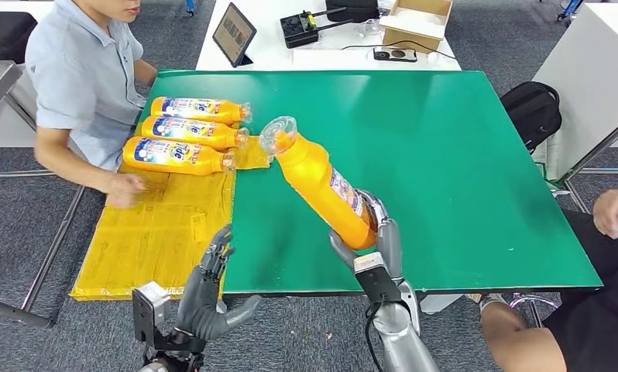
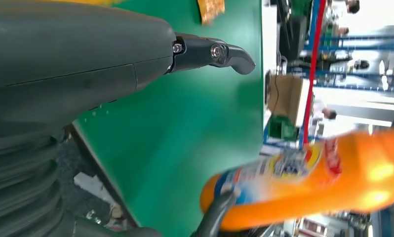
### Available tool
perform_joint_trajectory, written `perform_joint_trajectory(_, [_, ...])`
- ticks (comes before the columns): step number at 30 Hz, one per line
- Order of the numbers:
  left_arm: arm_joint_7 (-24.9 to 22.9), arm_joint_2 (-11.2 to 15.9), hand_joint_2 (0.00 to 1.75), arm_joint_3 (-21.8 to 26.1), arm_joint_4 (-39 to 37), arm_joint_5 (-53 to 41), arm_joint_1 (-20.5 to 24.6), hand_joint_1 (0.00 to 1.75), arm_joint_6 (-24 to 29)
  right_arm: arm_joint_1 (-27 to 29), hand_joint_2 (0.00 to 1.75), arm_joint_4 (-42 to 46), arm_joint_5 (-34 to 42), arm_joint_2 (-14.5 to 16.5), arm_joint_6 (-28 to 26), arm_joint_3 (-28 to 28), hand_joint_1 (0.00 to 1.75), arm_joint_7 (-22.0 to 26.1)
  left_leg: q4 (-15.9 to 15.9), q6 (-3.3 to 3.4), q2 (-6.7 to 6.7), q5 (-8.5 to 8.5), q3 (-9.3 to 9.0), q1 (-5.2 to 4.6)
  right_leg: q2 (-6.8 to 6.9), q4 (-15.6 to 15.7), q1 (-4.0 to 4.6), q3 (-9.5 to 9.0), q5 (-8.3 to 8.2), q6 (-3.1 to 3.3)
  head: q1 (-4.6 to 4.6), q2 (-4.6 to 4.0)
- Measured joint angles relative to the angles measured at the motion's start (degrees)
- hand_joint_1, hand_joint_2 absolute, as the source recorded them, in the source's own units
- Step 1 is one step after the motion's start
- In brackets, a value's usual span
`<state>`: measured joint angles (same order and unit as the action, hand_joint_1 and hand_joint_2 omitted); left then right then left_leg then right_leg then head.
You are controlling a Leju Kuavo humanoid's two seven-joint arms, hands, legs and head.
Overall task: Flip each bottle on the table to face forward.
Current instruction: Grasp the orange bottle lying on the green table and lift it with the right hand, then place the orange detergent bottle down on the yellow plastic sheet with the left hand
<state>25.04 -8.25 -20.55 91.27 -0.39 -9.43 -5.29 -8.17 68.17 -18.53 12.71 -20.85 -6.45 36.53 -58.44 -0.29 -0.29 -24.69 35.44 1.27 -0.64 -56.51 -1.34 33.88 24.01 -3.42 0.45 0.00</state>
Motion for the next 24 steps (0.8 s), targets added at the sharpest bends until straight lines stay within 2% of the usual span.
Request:
perform_joint_trajectory(6, [0.76,0.90,1.75,-1.93,0.05,-0.61,0.09,0.00,-0.80,0.04,1.75,0.09,-1.40,0.20,1.60,-1.43,1.75,-0.03,0.00,-0.01,0.00,0.01,0.00,0.00,0.00,-0.01,0.00,-0.01,0.00,0.00,0.01,0.00])
perform_joint_trajectory(10, [0.91,1.23,1.75,-3.39,0.23,-1.28,0.75,0.00,-1.41,-0.69,1.75,-1.98,-5.73,0.59,1.95,-4.77,1.75,-0.19,0.00,-0.01,0.00,0.01,0.02,0.00,0.00,-0.01,0.00,0.00,0.00,0.00,0.01,0.00])
perform_joint_trajectory(17, [-1.04,1.25,1.75,-4.40,0.01,2.77,2.75,0.00,-3.16,-3.97,1.75,-7.30,-10.36,2.22,-1.36,-12.60,1.75,1.19,0.00,-0.01,0.04,0.02,0.01,0.01,-0.01,-0.02,0.01,0.04,0.00,0.00,0.02,0.00])
perform_joint_trajectory(24, [-1.93,1.25,1.75,-4.01,-0.10,4.62,3.16,0.00,-3.10,-7.10,1.75,-11.53,-10.56,3.49,-4.66,-16.47,1.75,1.45,0.00,0.00,0.04,0.02,0.02,0.00,-0.01,-0.02,0.00,0.05,0.00,0.00,0.01,0.00])
